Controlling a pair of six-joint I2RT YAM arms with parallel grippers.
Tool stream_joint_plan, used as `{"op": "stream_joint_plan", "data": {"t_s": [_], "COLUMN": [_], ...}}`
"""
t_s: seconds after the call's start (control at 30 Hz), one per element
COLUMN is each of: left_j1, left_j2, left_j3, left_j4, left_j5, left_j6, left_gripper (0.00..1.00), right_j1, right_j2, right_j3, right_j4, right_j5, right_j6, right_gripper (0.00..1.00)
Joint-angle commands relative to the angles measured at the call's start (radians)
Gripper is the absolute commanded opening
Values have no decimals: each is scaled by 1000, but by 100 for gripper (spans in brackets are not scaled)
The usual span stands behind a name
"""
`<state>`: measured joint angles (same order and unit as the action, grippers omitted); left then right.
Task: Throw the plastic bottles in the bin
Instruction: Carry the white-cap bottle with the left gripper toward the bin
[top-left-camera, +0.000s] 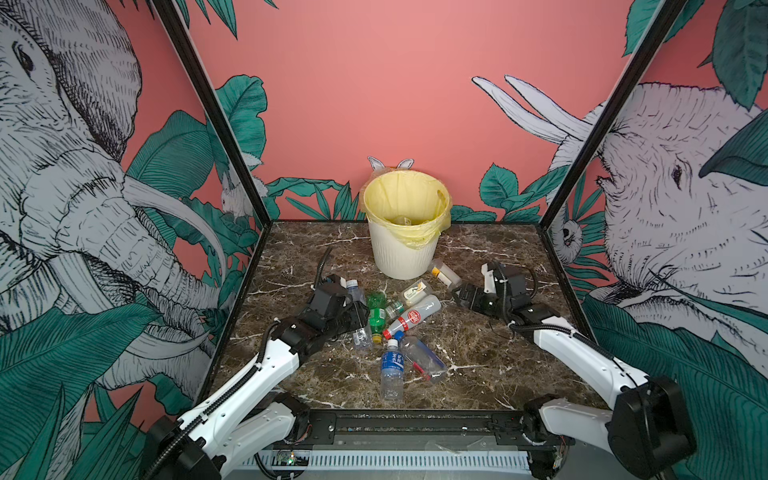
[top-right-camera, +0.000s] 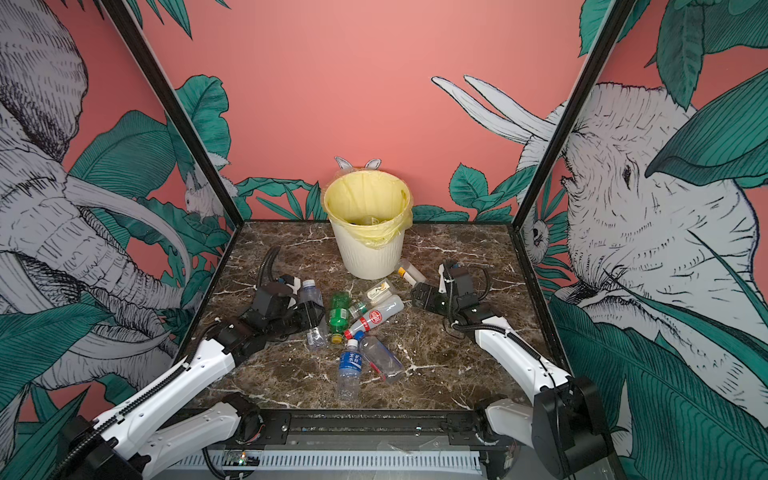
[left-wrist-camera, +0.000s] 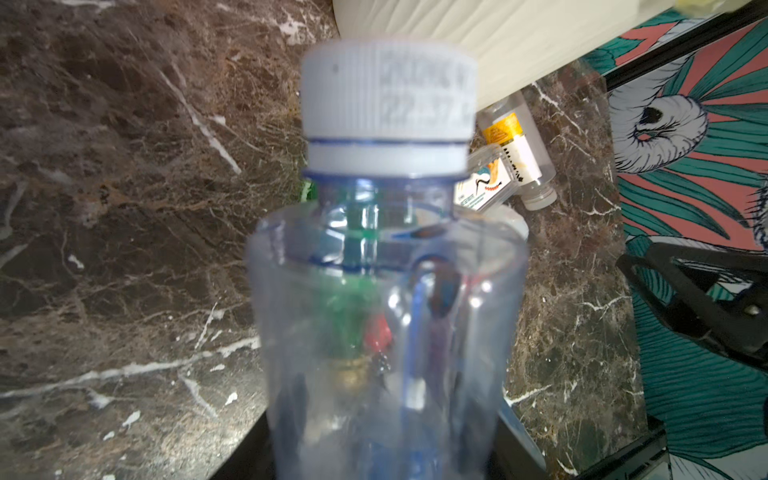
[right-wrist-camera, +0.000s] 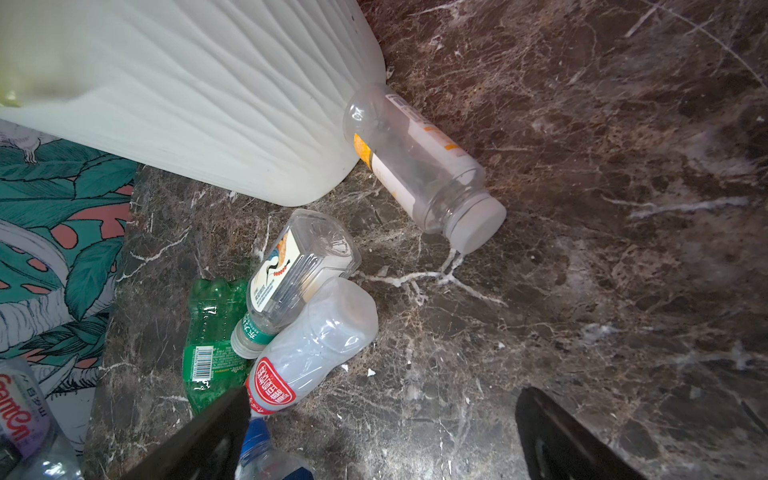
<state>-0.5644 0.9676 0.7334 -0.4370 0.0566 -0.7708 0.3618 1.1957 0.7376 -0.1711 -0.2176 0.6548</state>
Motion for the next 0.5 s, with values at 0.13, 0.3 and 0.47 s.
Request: {"op": "stream_joint_plan", "data": {"t_s": [0.13, 0.3, 0.47], "left_j1": [66, 94, 99], "left_j2": [42, 61, 99], "left_j3": [99, 156, 217], "left_j4": [55, 131, 171], "left_j5": [60, 133, 177], "left_j6": [67, 99, 124], "left_gripper": [55, 55, 55], "right_j1": [0, 0, 0], "right_j2": [11, 9, 8], "right_j3": [18, 19, 13], "right_j4": [-15, -17, -12], "right_j5": [23, 25, 28], "right_j6": [15, 16, 23], "right_gripper": [99, 99, 99]}}
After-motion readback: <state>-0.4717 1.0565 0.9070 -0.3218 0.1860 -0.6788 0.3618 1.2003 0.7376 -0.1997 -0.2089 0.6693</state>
